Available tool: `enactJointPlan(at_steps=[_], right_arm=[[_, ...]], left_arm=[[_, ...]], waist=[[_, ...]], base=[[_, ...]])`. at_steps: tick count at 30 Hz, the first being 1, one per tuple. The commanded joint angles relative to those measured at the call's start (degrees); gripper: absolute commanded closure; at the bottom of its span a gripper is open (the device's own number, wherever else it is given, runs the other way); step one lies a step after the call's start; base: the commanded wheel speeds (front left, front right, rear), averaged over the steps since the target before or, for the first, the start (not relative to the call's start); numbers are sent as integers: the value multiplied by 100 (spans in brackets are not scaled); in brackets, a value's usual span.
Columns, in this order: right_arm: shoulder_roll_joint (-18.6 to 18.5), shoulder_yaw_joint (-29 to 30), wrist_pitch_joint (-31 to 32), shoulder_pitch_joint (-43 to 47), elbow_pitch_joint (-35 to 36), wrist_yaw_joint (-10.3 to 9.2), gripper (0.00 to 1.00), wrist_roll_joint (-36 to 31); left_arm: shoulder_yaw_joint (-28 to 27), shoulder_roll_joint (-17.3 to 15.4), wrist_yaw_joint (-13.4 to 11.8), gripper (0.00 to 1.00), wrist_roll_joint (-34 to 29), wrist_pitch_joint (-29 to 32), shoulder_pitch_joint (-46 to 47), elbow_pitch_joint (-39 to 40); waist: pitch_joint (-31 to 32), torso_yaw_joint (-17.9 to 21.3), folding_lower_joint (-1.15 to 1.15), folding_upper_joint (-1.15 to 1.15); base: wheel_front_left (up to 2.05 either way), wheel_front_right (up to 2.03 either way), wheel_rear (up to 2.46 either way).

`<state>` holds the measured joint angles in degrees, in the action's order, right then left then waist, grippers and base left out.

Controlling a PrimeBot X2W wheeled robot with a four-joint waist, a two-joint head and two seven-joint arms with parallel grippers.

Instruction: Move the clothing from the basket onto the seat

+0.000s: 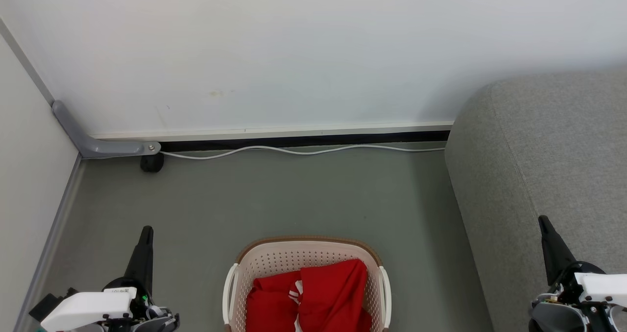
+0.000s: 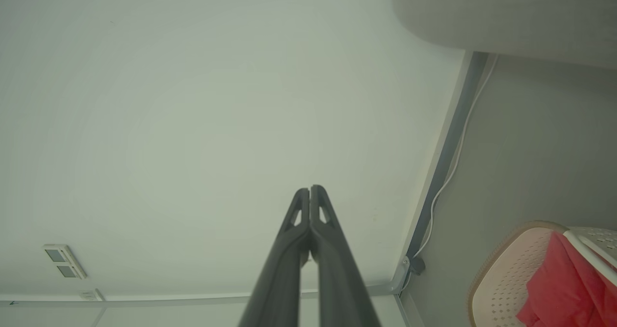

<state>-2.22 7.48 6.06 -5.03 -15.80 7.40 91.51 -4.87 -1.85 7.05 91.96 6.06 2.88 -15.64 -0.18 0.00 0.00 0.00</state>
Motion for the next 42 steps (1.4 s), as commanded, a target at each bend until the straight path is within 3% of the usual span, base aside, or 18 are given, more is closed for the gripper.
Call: enactJointPlan(at_steps=[1, 42], right_arm=[[-65, -98, 41, -115, 178, 9, 100, 68], [-65, -98, 41, -115, 178, 9, 100, 68]], left_arm=[[-162, -103, 44, 100, 23, 41, 331, 162], [-162, -103, 44, 100, 23, 41, 331, 162]], waist=[[0, 0, 0, 0], [0, 0, 0, 0]], base=[[0, 0, 0], [0, 0, 0]])
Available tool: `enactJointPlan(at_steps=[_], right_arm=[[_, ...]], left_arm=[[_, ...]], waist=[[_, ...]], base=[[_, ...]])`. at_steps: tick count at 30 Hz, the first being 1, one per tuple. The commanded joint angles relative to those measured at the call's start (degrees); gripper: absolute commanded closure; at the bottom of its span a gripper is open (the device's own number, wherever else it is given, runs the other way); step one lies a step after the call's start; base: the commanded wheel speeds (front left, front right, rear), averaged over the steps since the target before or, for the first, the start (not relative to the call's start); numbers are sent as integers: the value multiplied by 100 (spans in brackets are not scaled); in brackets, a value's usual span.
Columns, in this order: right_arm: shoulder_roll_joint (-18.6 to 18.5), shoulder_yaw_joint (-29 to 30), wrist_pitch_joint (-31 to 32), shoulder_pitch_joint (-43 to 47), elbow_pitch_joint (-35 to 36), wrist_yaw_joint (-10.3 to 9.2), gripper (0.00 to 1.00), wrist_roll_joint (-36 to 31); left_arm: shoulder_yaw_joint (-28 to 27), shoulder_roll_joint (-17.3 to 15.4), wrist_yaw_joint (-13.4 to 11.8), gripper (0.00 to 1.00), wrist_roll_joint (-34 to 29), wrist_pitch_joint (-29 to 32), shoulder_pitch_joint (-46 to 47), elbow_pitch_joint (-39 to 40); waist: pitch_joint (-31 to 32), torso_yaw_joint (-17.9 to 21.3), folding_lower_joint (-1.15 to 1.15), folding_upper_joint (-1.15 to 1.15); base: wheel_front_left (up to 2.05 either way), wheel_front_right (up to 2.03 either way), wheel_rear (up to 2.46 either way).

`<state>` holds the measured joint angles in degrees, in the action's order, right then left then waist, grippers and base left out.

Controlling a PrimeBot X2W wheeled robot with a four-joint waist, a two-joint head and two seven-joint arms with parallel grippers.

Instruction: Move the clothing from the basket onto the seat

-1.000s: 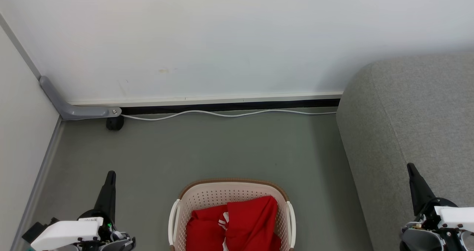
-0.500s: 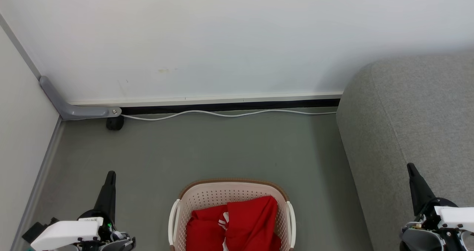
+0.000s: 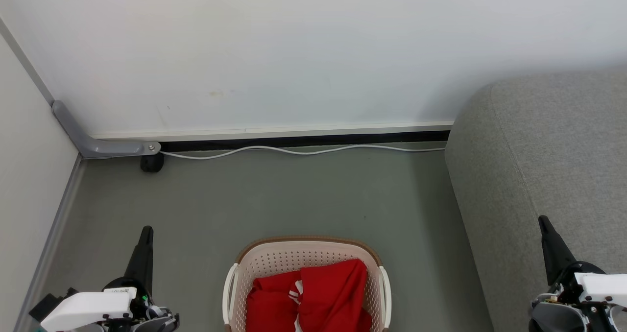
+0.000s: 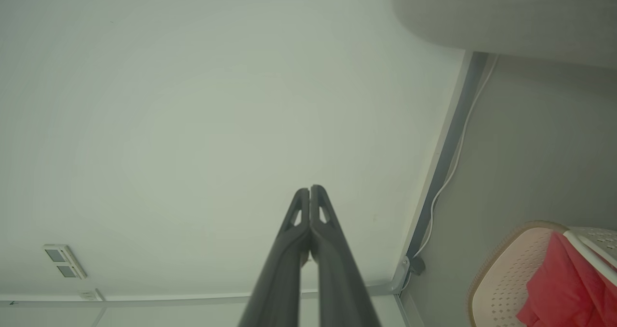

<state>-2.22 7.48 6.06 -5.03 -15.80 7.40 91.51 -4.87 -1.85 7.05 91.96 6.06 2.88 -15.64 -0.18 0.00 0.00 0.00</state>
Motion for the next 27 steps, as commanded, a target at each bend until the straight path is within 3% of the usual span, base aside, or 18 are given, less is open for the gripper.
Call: enactJointPlan(at_steps=[1, 14, 15, 19, 27], right_arm=[[-65, -98, 41, -115, 178, 9, 100, 68], [-65, -98, 41, -115, 178, 9, 100, 68], [-65, -98, 41, -115, 178, 9, 0, 68], [55, -33, -3, 88, -181, 0, 0, -8], [22, -93, -30, -37, -192, 1, 0, -48]], left_arm=[[-162, -103, 44, 100, 23, 41, 331, 162], [-162, -103, 44, 100, 23, 41, 331, 162], [-162, -103, 44, 0, 23, 41, 331, 162], [7, 79, -5, 0, -4, -10, -105, -193], [32, 65, -2, 0, -37, -102, 28, -249]], waist=[[0, 0, 0, 0], [0, 0, 0, 0], [0, 0, 0, 0], [-4, 0, 0, 0], [15, 8, -8, 0]], base=[[0, 0, 0], [0, 0, 0], [0, 0, 0], [0, 0, 0], [0, 0, 0]])
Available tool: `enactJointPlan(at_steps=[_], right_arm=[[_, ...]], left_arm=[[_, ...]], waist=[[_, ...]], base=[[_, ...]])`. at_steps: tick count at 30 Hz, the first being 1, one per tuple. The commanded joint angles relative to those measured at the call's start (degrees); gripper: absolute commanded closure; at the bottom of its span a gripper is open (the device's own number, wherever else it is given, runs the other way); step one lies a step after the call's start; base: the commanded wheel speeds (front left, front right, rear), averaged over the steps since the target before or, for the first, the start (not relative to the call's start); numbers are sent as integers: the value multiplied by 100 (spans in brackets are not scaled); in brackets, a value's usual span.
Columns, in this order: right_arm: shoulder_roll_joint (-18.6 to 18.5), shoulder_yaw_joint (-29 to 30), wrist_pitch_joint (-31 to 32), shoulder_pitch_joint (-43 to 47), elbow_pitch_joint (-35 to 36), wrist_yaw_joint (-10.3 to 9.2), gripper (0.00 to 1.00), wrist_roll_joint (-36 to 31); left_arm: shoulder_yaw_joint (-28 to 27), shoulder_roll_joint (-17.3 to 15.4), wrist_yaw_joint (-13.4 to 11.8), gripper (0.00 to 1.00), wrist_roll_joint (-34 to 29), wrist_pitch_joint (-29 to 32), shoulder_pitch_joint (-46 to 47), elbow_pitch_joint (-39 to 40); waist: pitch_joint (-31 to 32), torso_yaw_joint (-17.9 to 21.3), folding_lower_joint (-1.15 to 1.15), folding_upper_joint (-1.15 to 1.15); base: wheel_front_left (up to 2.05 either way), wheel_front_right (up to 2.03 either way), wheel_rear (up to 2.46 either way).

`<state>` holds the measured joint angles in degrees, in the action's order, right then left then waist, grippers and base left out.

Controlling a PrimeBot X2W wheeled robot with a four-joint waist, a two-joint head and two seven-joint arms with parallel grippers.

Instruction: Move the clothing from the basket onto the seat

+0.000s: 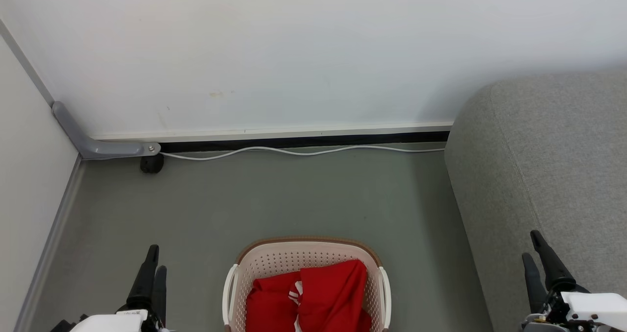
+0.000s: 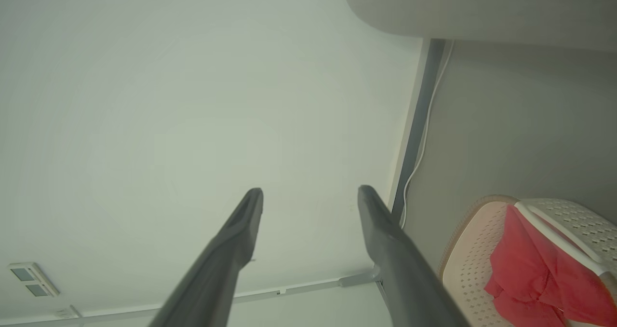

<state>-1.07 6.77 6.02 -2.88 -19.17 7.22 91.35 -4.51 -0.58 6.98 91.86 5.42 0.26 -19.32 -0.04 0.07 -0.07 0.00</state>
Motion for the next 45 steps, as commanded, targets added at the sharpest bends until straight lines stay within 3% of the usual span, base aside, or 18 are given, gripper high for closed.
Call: enactJointPlan(at_steps=[1, 23, 45], right_arm=[[-99, -33, -32, -266, 142, 18, 0, -37], [-388, -564, -454, -671, -35, 20, 0, -376], [-655, -948, -899, -1236, -456, 21, 0, -1785]], left_arm=[[0, -65, 5, 0, -32, -51, 303, 112], [282, -234, 13, 0, -492, -455, 665, -136], [191, -257, 22, 0, -2664, -841, 991, -266]], waist=[[-2, 3, 3, 0], [-23, 30, 7, 0], [-132, 59, 7, 0]], base=[[0, 0, 0], [0, 0, 0], [0, 0, 0]])
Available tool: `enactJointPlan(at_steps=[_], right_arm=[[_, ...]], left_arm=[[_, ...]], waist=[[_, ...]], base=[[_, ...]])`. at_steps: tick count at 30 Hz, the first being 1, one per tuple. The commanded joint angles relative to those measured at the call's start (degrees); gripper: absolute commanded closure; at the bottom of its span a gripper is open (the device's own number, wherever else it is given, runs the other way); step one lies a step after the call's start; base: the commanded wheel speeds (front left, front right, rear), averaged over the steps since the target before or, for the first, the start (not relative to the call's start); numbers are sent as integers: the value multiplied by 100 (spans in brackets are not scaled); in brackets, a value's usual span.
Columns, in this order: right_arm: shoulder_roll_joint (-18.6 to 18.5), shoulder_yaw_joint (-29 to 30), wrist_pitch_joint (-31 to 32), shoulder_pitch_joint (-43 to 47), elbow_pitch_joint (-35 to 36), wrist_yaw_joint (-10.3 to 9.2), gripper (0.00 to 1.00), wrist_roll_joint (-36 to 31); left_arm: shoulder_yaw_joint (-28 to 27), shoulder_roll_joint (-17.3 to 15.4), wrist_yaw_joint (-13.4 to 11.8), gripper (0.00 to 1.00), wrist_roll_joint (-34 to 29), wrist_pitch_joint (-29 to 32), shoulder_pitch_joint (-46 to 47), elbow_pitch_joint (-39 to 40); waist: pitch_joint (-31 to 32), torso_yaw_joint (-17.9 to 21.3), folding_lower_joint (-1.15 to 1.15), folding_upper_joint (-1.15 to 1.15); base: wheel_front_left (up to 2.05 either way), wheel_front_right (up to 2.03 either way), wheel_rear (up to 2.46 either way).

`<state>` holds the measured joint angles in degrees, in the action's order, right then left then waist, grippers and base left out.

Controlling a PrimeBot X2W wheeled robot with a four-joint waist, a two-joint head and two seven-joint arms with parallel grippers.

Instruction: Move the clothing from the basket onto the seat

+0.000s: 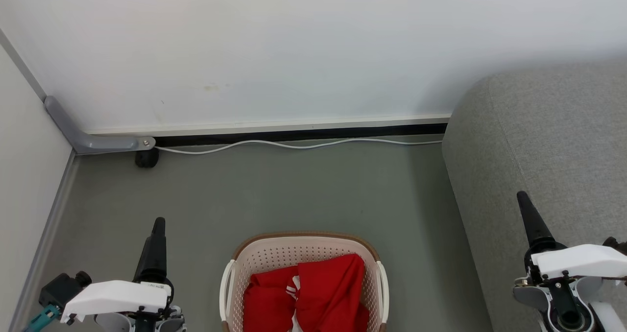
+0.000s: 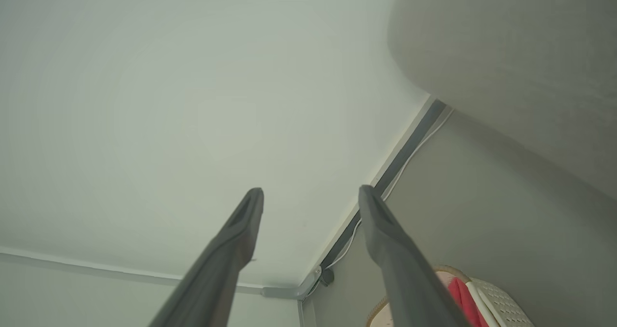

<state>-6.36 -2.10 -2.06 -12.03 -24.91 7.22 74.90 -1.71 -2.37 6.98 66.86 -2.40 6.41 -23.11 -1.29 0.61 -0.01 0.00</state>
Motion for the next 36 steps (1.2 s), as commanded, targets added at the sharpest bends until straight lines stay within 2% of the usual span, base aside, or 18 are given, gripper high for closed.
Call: enactJointPlan(at_steps=[1, 21, 36], right_arm=[[-126, -68, -109, -341, 111, 21, 0, -203], [-318, -474, -429, -685, -250, 23, 0, -1955], [-439, -756, -681, -980, -622, 24, 0, -3103]], left_arm=[[-85, -82, 23, 0, -272, -76, 391, 109], [52, -206, 30, 0, -2370, -395, 594, -102], [-1, -231, 24, 0, -3712, -648, 769, -398]], waist=[[-11, 10, 1, 0], [11, 59, 1, 0], [29, 65, 1, 0]], base=[[0, 0, 0], [0, 0, 0], [0, 0, 0]])
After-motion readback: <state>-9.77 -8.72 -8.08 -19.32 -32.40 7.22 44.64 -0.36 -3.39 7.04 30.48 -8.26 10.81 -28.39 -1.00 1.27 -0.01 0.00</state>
